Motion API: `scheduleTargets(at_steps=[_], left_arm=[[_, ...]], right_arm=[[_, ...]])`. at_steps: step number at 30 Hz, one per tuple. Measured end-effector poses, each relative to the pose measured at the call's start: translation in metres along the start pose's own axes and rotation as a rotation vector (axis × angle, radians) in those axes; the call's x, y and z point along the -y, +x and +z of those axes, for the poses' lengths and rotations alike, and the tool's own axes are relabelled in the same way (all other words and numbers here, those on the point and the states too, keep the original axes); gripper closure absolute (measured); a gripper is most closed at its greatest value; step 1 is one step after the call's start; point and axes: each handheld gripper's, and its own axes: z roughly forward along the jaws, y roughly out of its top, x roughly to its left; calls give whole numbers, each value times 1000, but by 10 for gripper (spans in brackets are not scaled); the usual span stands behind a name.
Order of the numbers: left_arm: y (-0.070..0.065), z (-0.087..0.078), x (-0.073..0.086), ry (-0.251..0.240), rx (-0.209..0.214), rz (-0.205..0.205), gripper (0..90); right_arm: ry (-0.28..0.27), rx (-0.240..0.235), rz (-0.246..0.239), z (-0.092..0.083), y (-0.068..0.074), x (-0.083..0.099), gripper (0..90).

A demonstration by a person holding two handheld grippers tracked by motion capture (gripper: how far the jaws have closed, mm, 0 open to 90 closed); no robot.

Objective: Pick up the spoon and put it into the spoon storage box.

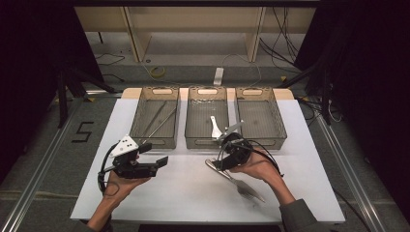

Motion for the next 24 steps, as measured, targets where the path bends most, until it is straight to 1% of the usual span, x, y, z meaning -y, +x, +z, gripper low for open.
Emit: scheduleTargets(at_steps=[1,3,6,7,10,14,16,17,20,21,22,23,24], left_arm=[[0,0,0,1,1,0,175],[0,0,0,1,1,-2,175],[0,0,0,2,2,-1,175],[0,0,0,2,2,0,175],[1,0,0,2,2,-2,175],[1,0,0,2,4,-3,175],[1,1,-1,3,3,-6,175],[1,1,-1,3,2,-6,175],[1,2,-1,2,3,-7,175],[1,2,-1,2,3,-7,175],[1,2,-1,4,3,-6,175],[1,2,-1,4,2,-5,175],[1,2,-1,4,2,-6,174]], right_arm=[[4,-6,2,1,0,1,338],[23,-5,-5,4,0,4,338],[45,-11,9,7,1,9,342],[46,-11,1,9,0,11,342],[75,-8,1,13,0,16,345],[100,-11,1,18,0,21,348],[114,-9,-7,20,-1,23,351],[119,-8,-3,22,0,24,352],[143,-9,-15,26,1,27,352],[145,-6,-12,27,1,28,354],[150,-7,-21,27,1,29,355],[153,-11,-12,27,1,29,356],[155,-12,-12,28,1,30,356]])
